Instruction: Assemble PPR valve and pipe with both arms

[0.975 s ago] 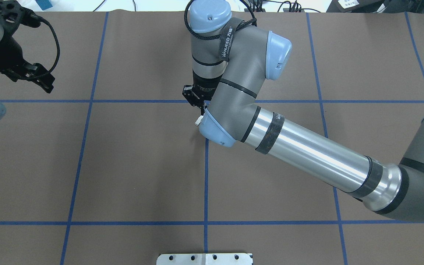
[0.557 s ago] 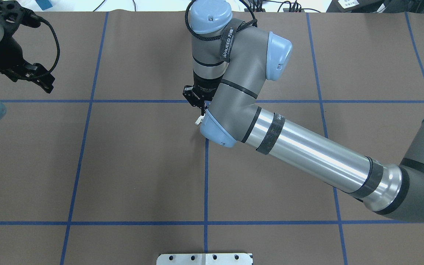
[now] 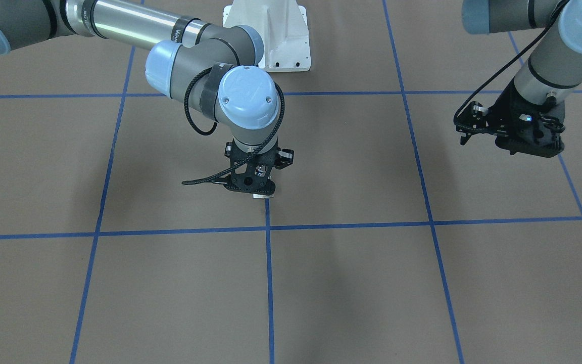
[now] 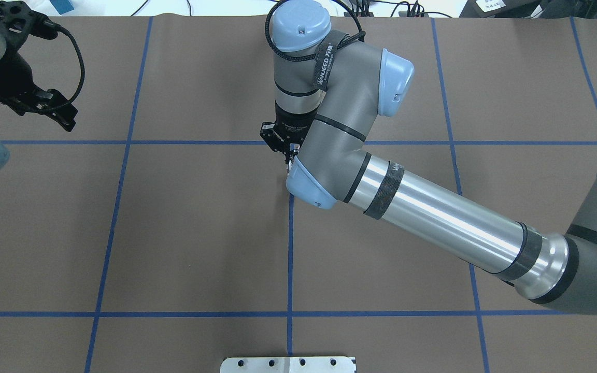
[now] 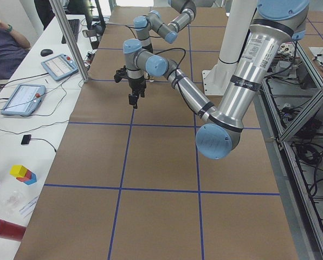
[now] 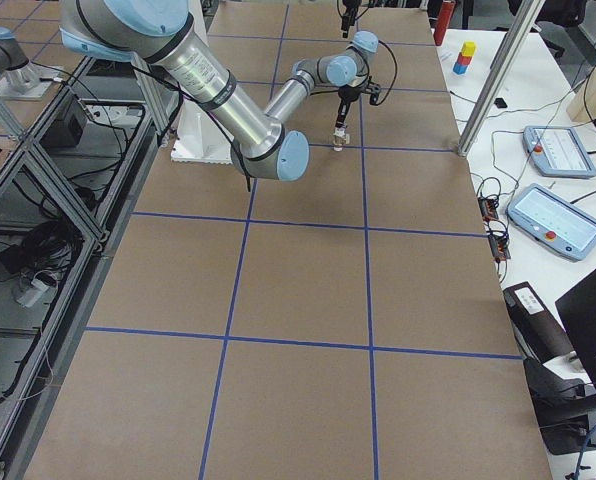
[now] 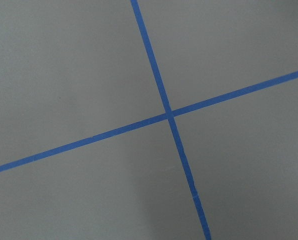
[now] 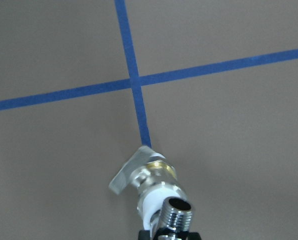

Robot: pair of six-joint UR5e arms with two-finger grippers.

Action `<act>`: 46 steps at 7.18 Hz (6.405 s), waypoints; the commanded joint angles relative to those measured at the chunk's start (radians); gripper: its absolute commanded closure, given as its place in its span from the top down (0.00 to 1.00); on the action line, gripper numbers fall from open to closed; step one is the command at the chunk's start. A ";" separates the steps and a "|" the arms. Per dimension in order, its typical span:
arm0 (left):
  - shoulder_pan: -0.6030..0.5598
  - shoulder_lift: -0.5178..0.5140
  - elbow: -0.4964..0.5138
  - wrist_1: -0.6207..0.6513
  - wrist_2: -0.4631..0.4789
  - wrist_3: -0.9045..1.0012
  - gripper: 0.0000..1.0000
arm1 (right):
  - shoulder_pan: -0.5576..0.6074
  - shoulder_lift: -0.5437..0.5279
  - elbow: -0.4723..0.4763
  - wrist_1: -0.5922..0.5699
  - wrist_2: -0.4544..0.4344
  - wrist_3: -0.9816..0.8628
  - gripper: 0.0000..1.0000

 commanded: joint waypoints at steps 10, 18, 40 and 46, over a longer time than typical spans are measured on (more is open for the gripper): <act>0.001 -0.017 0.020 -0.005 0.000 -0.018 1.00 | -0.001 -0.006 0.000 0.005 0.000 0.016 0.98; -0.036 -0.003 0.006 -0.007 -0.001 0.003 1.00 | 0.236 -0.231 0.479 -0.172 0.055 -0.128 0.99; -0.541 0.394 0.336 -0.353 -0.108 0.552 1.00 | 0.967 -1.016 0.265 0.020 0.132 -1.335 0.99; -0.541 0.399 0.335 -0.353 -0.108 0.554 1.00 | 0.967 -1.013 0.268 0.022 0.146 -1.337 0.99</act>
